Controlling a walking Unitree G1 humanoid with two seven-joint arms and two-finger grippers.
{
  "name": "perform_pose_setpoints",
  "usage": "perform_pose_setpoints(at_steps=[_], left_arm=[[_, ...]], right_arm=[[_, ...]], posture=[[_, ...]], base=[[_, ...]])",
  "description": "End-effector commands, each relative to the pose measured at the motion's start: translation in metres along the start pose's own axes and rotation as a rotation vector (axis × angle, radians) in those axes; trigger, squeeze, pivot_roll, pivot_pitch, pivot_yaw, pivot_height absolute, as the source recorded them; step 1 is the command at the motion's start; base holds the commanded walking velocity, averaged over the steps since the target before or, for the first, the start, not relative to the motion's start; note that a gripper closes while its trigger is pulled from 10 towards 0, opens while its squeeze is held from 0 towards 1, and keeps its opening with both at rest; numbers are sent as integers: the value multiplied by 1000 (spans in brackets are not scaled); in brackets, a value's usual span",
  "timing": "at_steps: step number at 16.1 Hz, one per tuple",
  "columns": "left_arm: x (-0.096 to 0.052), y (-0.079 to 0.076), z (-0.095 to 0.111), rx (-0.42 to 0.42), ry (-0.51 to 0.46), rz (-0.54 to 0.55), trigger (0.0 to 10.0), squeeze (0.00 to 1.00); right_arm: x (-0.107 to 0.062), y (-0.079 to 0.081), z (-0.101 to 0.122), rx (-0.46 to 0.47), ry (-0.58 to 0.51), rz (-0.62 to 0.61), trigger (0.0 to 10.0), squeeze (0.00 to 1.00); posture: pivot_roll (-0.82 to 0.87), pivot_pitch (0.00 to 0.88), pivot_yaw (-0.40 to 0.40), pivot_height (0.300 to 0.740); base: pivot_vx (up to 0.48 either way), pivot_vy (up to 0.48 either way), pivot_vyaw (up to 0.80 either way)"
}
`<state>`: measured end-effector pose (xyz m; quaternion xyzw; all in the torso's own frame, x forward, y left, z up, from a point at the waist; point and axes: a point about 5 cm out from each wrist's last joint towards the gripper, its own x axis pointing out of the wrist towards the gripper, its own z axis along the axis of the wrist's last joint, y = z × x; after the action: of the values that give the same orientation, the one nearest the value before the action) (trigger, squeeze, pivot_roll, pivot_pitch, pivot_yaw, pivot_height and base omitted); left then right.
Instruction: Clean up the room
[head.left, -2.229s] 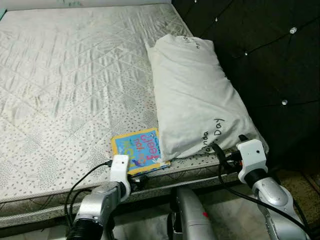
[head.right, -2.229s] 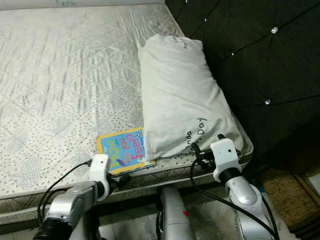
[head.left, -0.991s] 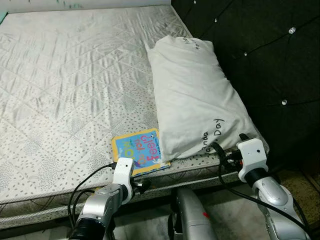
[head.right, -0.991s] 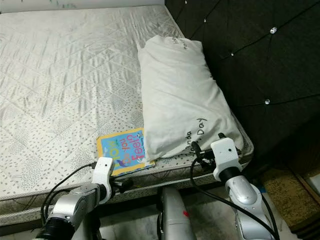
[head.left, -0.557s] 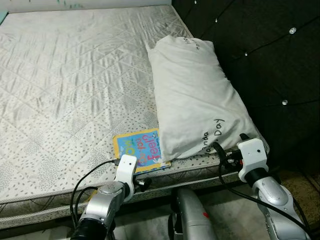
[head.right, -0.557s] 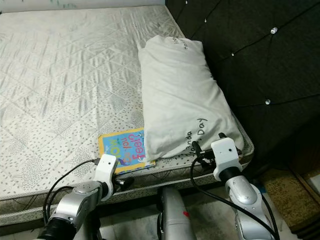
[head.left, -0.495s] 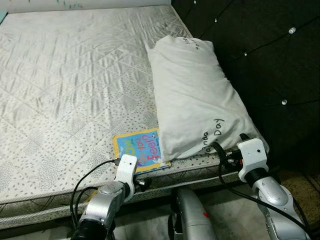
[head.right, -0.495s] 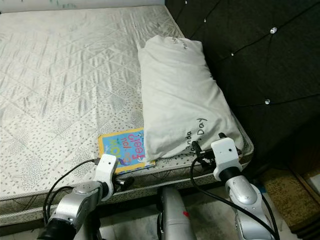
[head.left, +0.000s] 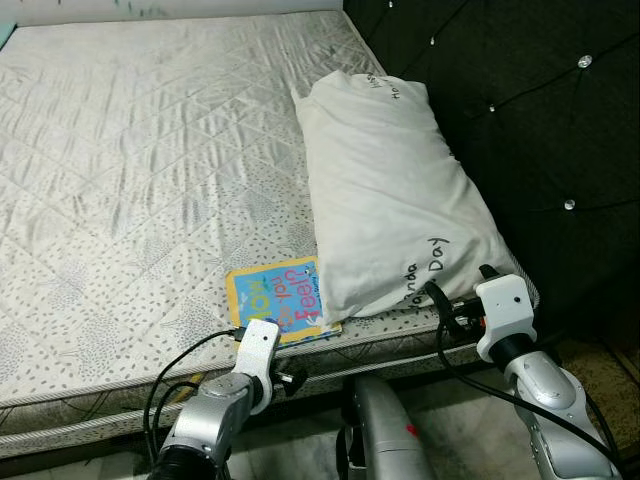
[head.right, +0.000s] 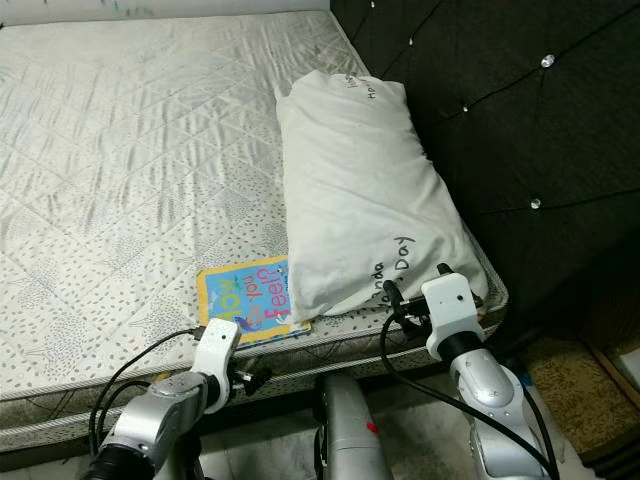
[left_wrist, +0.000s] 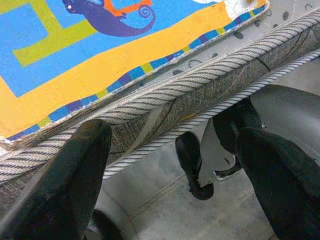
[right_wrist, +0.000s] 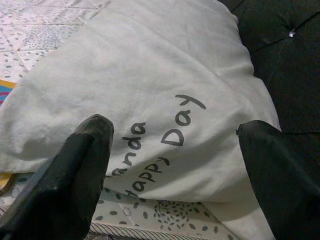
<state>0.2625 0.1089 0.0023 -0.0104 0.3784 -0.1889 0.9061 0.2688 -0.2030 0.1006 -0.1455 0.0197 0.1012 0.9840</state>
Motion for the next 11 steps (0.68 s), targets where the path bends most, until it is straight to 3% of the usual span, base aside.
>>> perform_pose_setpoints(at_steps=[1,4,11], left_arm=[[-1,4,-4,-35,20,23,10000,0],[0,11,-8,-95,45,42,10000,0],[1,30,-3,-131,13,118,10000,0]], right_arm=[[-3,-5,-3,-6,14,-13,10000,0],[-3,-5,-3,-6,14,-14,10000,0],[-5,-6,-5,-8,19,-21,10000,0]], posture=[[-236,148,-38,600],[-236,148,-37,600],[-240,149,-36,600]], base=[[0,0,0],[0,0,0],[0,0,0]])
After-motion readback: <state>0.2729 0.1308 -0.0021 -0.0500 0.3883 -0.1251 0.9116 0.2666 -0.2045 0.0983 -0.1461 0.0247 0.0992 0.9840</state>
